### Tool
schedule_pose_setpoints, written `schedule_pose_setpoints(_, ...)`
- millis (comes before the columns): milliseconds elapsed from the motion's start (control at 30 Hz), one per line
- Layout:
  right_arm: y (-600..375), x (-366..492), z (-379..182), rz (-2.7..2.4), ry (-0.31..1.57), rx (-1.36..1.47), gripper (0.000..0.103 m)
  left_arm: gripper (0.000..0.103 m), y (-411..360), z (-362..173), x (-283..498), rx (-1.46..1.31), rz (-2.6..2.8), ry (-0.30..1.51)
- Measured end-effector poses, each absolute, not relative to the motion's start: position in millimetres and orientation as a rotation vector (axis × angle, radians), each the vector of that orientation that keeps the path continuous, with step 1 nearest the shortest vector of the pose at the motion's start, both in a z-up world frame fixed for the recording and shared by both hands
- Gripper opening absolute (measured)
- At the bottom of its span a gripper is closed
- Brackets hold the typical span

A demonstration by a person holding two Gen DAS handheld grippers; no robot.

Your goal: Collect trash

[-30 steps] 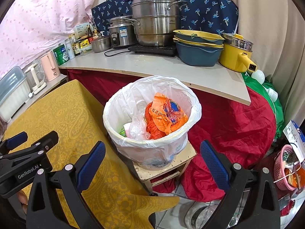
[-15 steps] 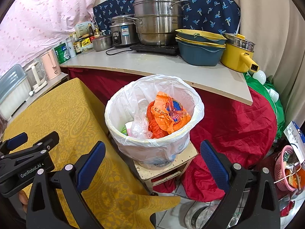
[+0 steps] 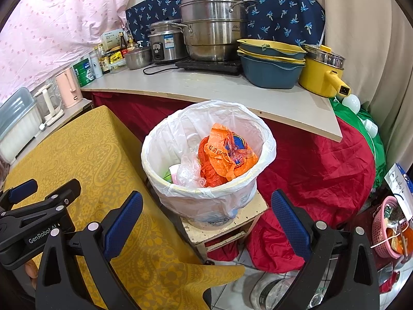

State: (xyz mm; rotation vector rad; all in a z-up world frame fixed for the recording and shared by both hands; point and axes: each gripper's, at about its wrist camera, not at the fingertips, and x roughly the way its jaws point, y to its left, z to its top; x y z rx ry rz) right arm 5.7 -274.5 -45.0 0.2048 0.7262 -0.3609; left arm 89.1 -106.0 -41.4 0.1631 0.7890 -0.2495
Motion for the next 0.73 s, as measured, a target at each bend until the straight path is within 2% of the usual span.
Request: schedule_pose_setpoints(733,-286.8,9.8,-50.0,-0.370,0.727,0.205,0.096,0.091,-121.5,-52.7,93.3,0.194,-0.254,0.806)
